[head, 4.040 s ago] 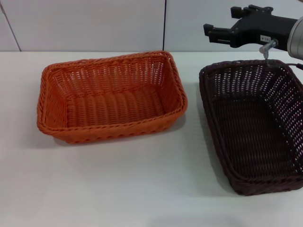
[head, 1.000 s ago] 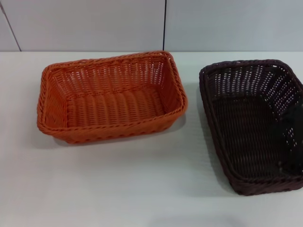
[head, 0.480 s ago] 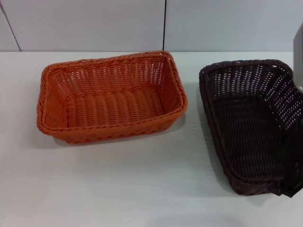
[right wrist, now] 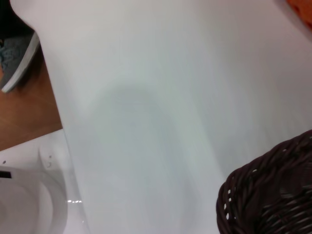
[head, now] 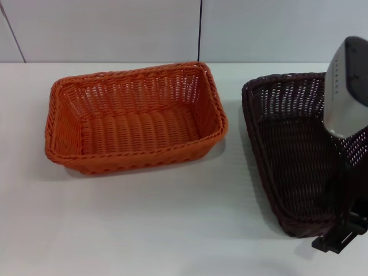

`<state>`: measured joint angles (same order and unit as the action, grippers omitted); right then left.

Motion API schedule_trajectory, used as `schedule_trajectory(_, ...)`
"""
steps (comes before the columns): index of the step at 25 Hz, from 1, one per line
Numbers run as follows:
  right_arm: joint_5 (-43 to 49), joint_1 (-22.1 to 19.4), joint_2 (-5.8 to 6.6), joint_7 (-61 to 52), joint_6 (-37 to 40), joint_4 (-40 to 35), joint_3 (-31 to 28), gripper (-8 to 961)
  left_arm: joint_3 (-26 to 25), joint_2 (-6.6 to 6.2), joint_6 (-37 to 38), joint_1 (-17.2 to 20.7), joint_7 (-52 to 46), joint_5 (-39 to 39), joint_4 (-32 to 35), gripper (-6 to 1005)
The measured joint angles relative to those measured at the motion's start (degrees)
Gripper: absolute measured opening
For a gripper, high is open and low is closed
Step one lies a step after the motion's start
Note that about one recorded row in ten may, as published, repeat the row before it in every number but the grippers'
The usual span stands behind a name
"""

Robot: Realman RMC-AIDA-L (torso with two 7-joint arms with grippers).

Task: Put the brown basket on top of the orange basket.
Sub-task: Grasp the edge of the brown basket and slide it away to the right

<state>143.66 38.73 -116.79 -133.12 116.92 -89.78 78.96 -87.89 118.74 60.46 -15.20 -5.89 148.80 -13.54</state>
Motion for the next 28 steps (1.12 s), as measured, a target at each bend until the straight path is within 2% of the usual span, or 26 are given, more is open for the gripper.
schedule_trajectory(12, 3.46, -0.18, -1.2, -0.23, -4.94, 5.33, 3.67, 817, 0.0, -0.09, -0.02, 0.54, 0.0, 0.0, 0.1, 716)
schedule_trajectory(25, 4.52, -0.48, -1.42, -0.24, -9.7, 10.13, 4.93, 818, 0.12, -0.09, -0.09, 0.73, 0.0, 0.0, 0.14, 714)
schedule_trajectory(28, 4.91, -0.82, -1.45, -0.26, -10.83, 10.4, 5.55, 774, 0.1, -0.09, -0.09, 0.73, 0.0, 0.0, 0.15, 713)
